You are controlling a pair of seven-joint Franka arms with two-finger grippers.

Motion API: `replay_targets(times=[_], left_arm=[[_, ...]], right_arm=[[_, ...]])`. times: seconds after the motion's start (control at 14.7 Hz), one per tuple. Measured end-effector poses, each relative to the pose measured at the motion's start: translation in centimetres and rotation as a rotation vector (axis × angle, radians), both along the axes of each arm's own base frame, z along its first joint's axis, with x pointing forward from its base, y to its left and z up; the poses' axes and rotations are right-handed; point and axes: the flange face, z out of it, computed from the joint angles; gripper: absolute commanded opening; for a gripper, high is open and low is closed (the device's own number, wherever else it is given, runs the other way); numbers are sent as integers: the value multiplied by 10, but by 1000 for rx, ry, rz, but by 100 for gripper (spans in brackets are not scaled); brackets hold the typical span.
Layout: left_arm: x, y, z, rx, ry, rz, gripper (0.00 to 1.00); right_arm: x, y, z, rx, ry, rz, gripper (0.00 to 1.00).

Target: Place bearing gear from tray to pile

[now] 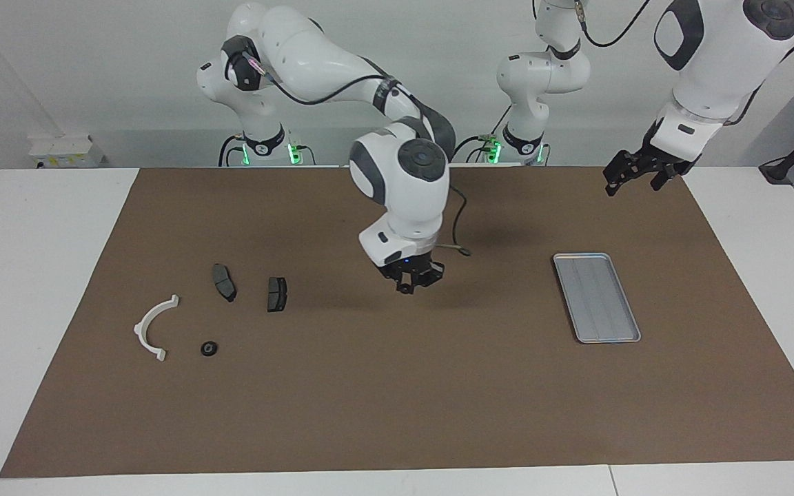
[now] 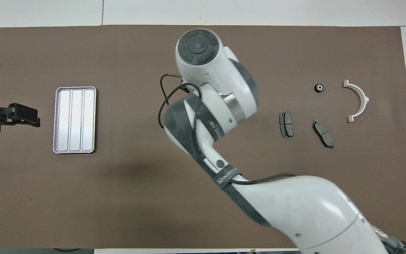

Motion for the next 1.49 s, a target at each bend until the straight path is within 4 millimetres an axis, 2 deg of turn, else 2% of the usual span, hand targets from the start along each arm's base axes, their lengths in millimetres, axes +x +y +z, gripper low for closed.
replay_targets(times=[0.07,0.14,0.27,0.41,0.54,0.61,0.75,0.88,1.22,1.36,1.49], left_arm=[[0,0,0,0,0,0,100],[0,0,0,0,0,0,100],[0,0,0,0,0,0,100],[0,0,0,0,0,0,100],[0,0,0,0,0,0,100],[0,0,0,0,0,0,100],[0,0,0,0,0,0,100],[0,0,0,0,0,0,100],[0,0,0,0,0,0,100],[0,0,0,0,0,0,100],[0,0,0,0,0,0,100]], right_arm=[[8,-37,22,3,12,64,0],[16,-70,35,5,21,124,0],[32,-127,39,7,35,233,0],[48,-177,19,10,42,316,0],[58,-221,-18,13,-4,373,0],[57,-237,-41,11,-36,391,0],[45,-257,-87,6,-73,408,0],[34,-266,-118,0,-78,419,0],[34,-289,-159,-8,-115,435,0],[37,-291,-174,-10,-127,435,0],[38,-290,-176,-10,-130,436,0]])
